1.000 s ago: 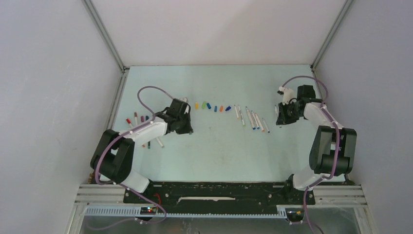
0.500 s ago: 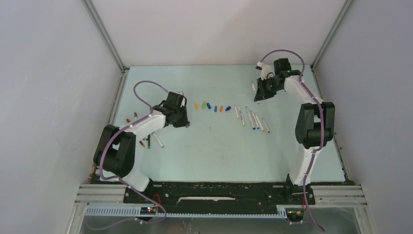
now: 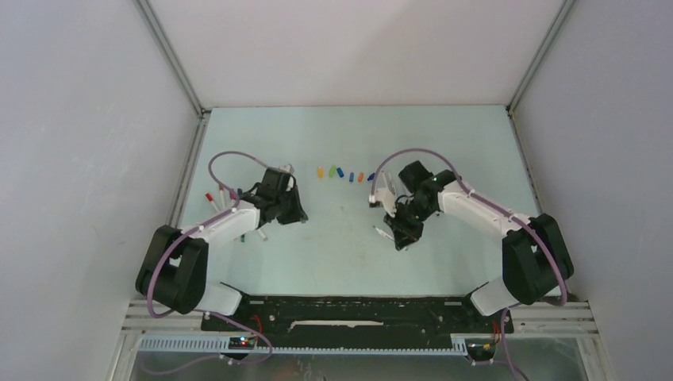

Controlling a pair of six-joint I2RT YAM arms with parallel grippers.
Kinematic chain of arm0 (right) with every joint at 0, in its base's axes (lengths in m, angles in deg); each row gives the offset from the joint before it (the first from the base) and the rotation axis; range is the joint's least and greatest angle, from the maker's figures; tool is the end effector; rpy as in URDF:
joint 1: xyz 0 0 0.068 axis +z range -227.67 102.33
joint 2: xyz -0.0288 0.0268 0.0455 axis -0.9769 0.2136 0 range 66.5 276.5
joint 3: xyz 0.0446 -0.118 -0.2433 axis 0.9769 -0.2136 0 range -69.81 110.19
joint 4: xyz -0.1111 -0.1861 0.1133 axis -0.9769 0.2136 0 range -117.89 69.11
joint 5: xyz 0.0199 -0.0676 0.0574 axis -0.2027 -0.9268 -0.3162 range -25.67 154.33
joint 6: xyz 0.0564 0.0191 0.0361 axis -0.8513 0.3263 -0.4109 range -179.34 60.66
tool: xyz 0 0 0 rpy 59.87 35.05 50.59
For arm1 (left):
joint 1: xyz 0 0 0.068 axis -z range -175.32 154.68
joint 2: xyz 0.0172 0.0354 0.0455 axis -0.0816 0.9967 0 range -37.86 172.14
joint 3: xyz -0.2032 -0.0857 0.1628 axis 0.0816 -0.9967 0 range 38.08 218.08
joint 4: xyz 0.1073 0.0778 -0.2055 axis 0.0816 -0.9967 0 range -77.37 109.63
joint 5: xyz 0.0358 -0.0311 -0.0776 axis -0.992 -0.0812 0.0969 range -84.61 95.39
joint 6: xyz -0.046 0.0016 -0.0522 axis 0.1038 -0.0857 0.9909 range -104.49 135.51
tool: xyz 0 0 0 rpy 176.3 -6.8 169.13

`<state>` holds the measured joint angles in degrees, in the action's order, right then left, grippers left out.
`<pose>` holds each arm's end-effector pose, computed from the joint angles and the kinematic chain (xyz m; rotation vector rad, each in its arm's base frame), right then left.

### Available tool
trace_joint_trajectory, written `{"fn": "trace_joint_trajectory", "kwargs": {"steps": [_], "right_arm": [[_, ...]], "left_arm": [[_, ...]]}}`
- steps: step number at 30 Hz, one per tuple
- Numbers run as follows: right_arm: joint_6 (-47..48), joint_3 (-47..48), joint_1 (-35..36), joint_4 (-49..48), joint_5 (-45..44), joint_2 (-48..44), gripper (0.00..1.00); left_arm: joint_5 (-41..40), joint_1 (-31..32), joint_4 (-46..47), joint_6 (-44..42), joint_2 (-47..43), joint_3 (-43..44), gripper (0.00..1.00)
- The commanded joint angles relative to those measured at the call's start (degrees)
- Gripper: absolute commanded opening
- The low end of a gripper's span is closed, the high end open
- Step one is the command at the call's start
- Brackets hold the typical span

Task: Open the pen caps
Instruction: Place the pen at the center of the board.

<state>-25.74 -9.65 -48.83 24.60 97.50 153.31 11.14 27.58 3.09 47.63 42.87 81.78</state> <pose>0.2109 0.1515 0.2111 -1.5279 2.3671 0.8268 0.2483 -0.1111 0.1818 -0.1646 2.5715 -0.5066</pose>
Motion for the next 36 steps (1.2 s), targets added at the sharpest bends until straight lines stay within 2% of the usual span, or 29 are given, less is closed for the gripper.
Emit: {"fn": "trace_joint_trajectory", "kwargs": {"steps": [1,4,8,15,17,19,24,30,36], "right_arm": [[1.34,-5.39,6.82,-4.67,-8.51,-1.25,0.05],[-0.45,-8.17,15.76,-8.40,-14.07,0.80,0.05],[-1.59,-8.31,19.68,-10.38,-19.52,3.86,0.06],[-5.94,-7.71,19.69,-13.36,-20.85,3.85,0.09],[-9.05,-6.25,19.03,-13.32,-18.19,4.36,0.10],[-12.64,-3.89,17.77,-12.20,-11.74,5.46,0.10],[-22.62,-1.13,17.52,-12.97,-5.18,8.48,0.11],[-31.45,-0.72,18.38,-16.32,-4.62,12.21,0.13],[-32.64,0.08,18.80,-16.47,-10.03,15.67,0.16]], "left_arm": [[0.90,0.30,4.27,4.24,-3.18,-4.30,0.00],[-0.08,0.48,6.29,7.27,-4.11,-6.31,0.00],[-0.06,0.65,7.53,13.94,-1.98,-7.42,0.00],[-2.58,1.51,7.71,15.22,1.97,-4.80,0.02],[-3.42,1.45,7.21,15.15,2.68,-3.74,0.02],[-4.50,1.45,7.19,15.24,3.09,-2.93,0.02],[-5.37,1.52,7.60,15.91,4.07,-1.75,0.03],[-5.51,1.71,6.71,16.55,6.55,-0.65,0.04],[-7.84,1.80,5.61,16.51,7.77,0.24,0.08]]}}
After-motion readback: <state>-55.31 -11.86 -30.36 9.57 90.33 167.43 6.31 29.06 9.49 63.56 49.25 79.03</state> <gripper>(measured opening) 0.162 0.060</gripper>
